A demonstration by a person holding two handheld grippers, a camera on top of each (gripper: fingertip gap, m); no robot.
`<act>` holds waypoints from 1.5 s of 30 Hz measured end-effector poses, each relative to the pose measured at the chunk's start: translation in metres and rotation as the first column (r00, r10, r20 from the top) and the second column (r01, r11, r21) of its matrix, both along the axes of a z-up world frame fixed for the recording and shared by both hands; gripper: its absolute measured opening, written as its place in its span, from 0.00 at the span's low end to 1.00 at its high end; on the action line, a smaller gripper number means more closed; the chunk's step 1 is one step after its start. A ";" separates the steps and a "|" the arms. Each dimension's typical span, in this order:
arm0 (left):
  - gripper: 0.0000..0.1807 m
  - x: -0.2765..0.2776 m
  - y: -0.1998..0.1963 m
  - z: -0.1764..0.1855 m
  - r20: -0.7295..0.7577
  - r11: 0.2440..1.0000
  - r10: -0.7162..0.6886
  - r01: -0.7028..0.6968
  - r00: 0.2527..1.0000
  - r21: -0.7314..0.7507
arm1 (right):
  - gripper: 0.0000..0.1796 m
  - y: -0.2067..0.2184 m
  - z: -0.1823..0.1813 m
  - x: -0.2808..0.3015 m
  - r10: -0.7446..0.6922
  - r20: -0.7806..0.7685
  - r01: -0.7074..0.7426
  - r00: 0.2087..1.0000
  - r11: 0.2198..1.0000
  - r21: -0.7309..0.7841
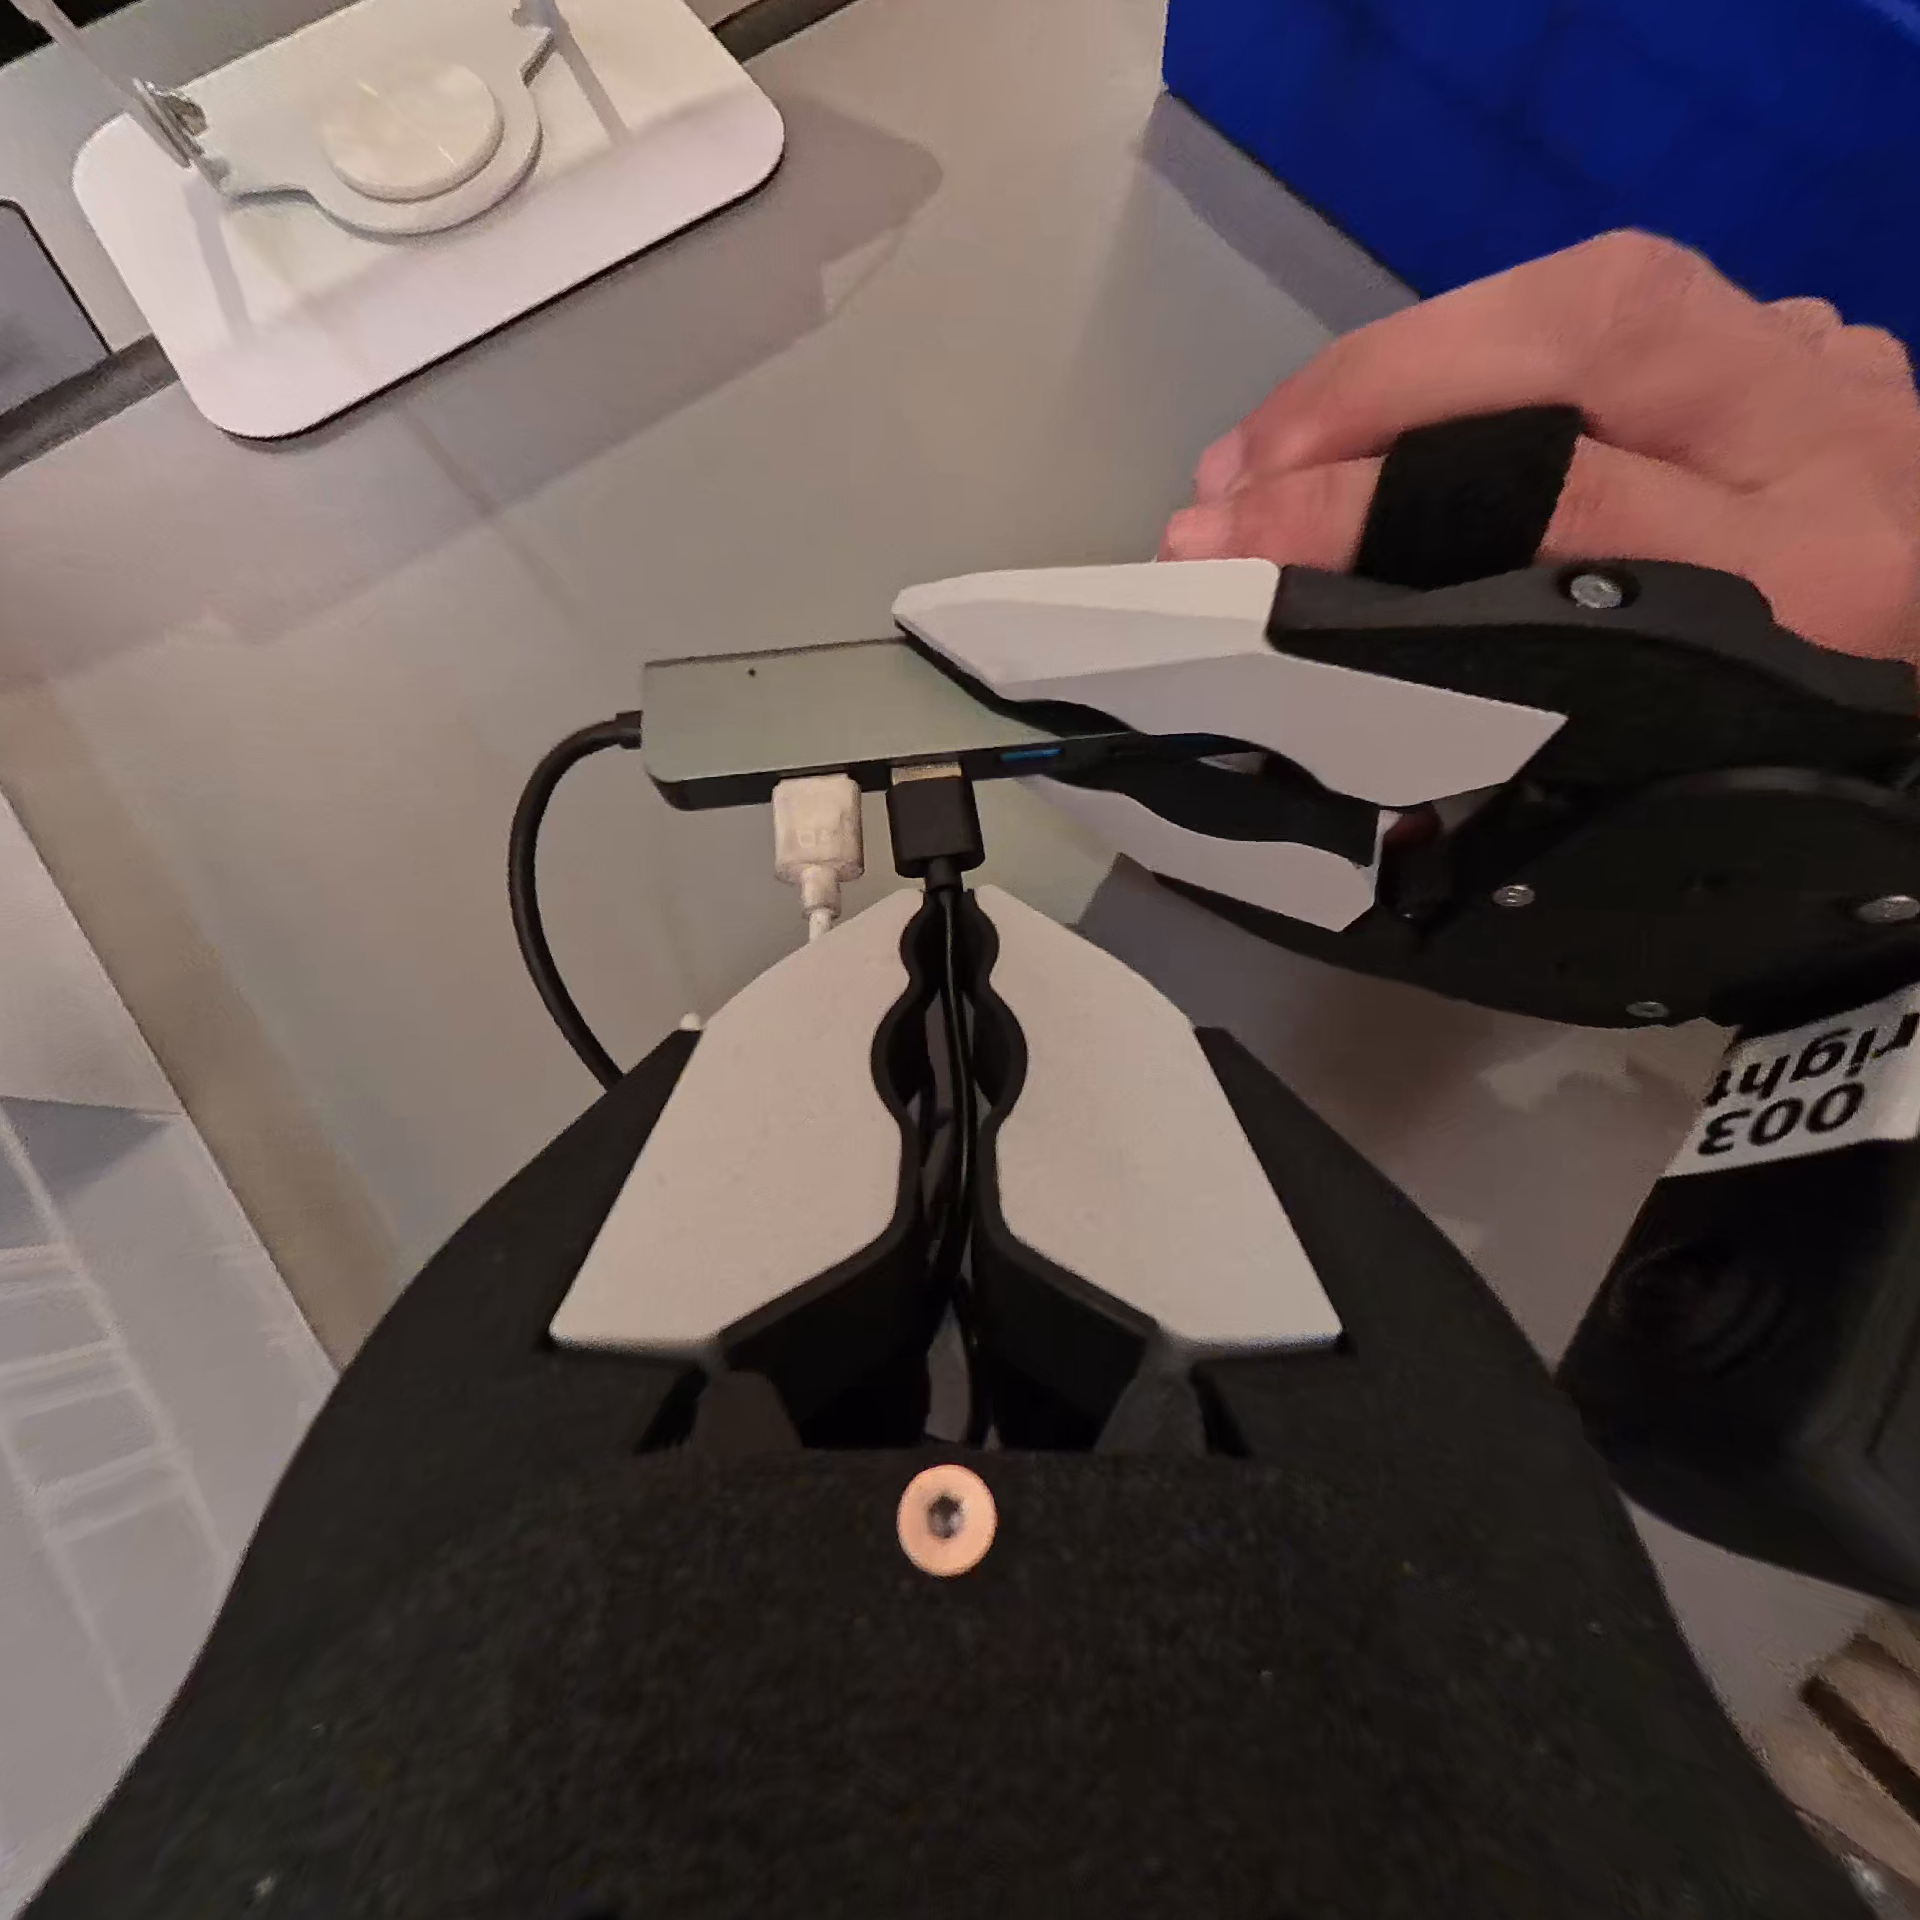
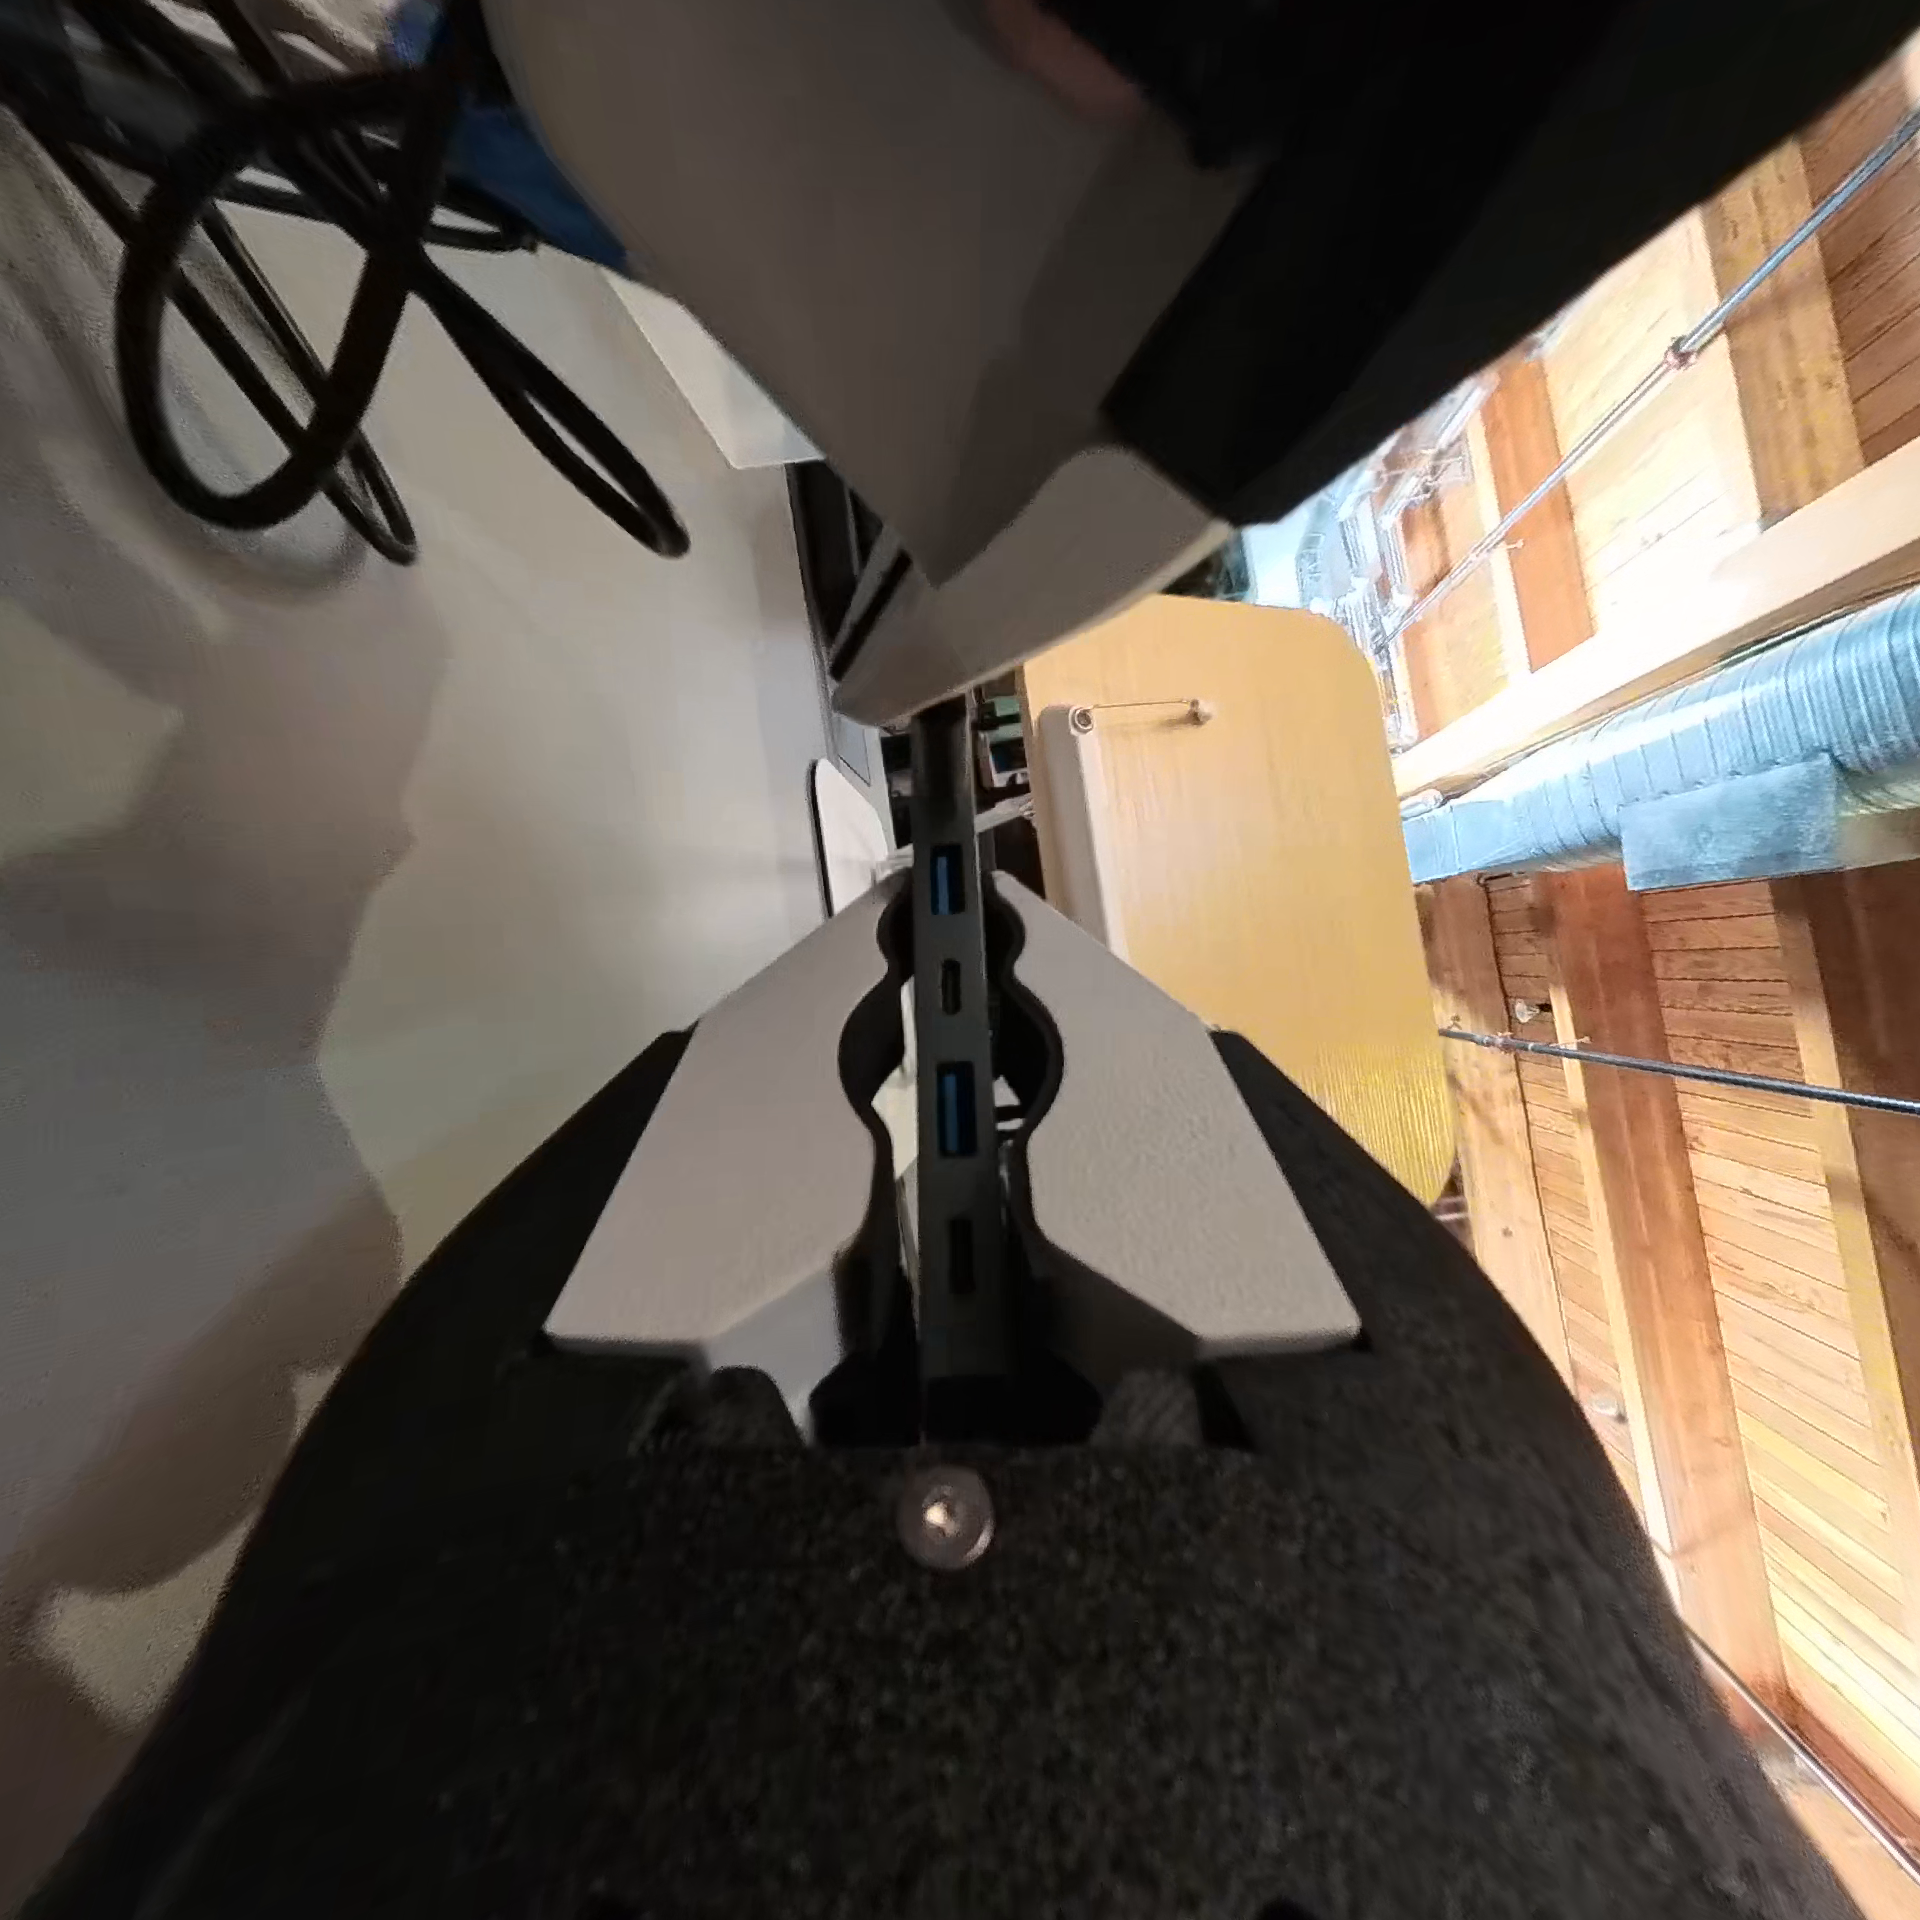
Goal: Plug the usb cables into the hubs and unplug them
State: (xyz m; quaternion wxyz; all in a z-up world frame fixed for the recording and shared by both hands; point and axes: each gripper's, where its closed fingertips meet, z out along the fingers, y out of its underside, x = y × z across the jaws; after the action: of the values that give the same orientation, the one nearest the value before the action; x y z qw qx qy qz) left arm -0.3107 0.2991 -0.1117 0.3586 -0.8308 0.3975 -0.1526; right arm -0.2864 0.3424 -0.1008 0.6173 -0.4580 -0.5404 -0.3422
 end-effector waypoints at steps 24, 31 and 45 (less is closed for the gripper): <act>0.01 0.004 0.012 -0.015 -0.080 0.999 -0.047 0.049 0.996 0.023 | 0.04 0.004 -0.012 0.009 -0.005 0.023 0.006 1.000 0.999 -0.042; 0.01 0.001 0.015 -0.008 0.068 0.999 -0.046 0.048 0.997 -0.025 | 0.12 0.002 -0.007 0.010 0.002 -0.159 -0.038 0.987 0.975 -0.220; 0.01 -0.026 -0.002 0.037 -0.045 0.878 -0.192 0.192 0.980 0.439 | 0.25 -0.083 0.069 0.027 -0.356 -0.854 -0.796 0.380 0.344 -0.498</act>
State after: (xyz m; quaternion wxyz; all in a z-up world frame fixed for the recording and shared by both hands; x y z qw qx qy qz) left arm -0.3369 0.2969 -0.0745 0.5204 -0.6845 0.5020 -0.0935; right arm -0.2589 0.2596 -0.0317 0.4826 -0.7096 -0.2796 0.4305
